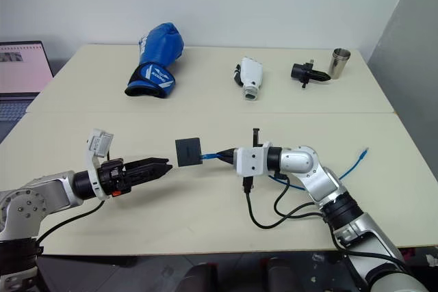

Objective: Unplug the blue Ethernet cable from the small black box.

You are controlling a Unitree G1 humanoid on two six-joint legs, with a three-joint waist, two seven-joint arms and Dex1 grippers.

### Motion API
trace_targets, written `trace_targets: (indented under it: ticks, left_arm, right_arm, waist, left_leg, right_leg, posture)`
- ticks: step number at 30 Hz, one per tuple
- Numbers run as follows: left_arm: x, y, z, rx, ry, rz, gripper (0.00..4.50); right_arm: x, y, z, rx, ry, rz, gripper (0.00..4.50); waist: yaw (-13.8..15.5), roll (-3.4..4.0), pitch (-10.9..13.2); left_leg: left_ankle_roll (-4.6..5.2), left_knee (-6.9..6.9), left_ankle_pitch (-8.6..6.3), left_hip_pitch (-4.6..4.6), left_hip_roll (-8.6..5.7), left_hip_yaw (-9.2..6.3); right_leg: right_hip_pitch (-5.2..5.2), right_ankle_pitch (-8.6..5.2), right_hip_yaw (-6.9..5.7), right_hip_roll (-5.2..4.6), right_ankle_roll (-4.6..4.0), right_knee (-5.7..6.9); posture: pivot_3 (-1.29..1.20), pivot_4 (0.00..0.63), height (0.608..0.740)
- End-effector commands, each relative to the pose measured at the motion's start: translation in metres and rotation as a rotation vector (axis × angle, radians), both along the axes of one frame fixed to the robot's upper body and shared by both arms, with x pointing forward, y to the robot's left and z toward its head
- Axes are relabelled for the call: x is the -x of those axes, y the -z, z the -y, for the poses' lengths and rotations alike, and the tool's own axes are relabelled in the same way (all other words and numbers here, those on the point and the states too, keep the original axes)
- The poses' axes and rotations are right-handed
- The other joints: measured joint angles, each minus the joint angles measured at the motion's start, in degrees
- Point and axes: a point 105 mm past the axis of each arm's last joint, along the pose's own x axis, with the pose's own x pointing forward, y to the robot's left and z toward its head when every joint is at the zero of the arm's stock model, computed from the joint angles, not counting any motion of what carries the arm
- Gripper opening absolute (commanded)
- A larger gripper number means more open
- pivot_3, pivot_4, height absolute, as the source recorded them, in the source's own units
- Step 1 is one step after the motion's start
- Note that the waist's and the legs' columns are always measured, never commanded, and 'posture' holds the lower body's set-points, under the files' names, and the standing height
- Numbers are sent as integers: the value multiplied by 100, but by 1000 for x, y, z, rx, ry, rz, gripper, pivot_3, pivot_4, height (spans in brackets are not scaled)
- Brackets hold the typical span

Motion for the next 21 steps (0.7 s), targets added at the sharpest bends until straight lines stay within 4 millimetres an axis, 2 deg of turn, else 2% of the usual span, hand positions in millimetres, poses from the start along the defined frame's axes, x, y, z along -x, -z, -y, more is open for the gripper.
trace_targets:
  ticks: [1,6,13,21]
  left_arm:
    - [1,-14,9,59,20,21,4500]
    - [1,-16,16,100,27,16,4500]
    - [1,-17,20,127,30,19,4500]
    - [1,-19,24,134,49,15,3053]
  right_arm:
    - [3,-20,0,-43,-52,117,32]
    - [5,-29,-1,-97,-65,133,32]
    - [10,-33,-1,-113,-89,158,32]
    - [12,-32,-3,-98,-113,188,0]
  waist:
    - [6,-1,0]
    - [25,-1,0]
    - [64,-1,0]
    - [91,-1,0]
  left_leg:
    - [0,0,0,0,-5,0]
    - [-1,2,1,0,-11,-1]
    - [-2,3,1,0,-10,-2]
    - [-2,4,1,0,-12,-1]
  right_leg:
    - [1,0,0,0,0,0]
    - [4,0,1,-2,0,-1]
    - [5,0,2,-6,-1,-2]
    - [5,0,2,-7,-1,-2]
  posture:
    - [0,150,740]
    - [0,150,740]
    - [0,150,740]
    - [0,150,740]
